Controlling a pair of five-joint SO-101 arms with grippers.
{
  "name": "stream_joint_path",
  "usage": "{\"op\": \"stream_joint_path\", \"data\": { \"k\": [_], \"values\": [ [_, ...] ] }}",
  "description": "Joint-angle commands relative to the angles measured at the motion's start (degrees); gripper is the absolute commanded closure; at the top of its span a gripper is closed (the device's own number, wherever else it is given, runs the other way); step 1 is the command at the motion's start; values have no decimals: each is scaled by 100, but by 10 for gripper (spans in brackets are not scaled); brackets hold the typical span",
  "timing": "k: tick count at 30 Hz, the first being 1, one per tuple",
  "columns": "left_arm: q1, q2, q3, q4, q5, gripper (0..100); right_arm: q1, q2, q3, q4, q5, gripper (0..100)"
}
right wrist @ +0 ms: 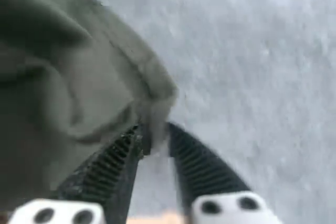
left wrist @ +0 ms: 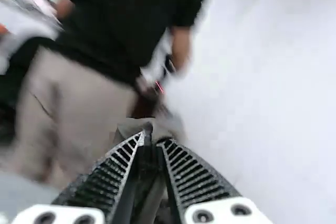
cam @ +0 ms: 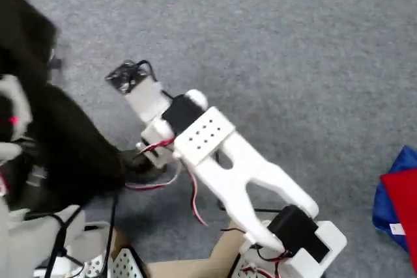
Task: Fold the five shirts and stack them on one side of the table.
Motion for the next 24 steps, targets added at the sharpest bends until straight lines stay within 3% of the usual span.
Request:
{"op": "stream_joint_path", "data": {
  "k": [1, 7, 16, 24],
  "values": [
    [1213, 92, 774, 158, 53, 980, 585, -391, -295, 800, 0, 692],
    [2541, 215, 2681, 35, 44, 980, 2273, -1033, -251, 1389, 809, 648],
    [3921, 1015, 5565, -1477, 70, 980, 6114, -1886, -251, 1398, 2971, 648],
    [5626, 1701, 6602, -2382, 35, 979, 8716, -2018, -286, 1143, 4457, 648]
  ]
}}
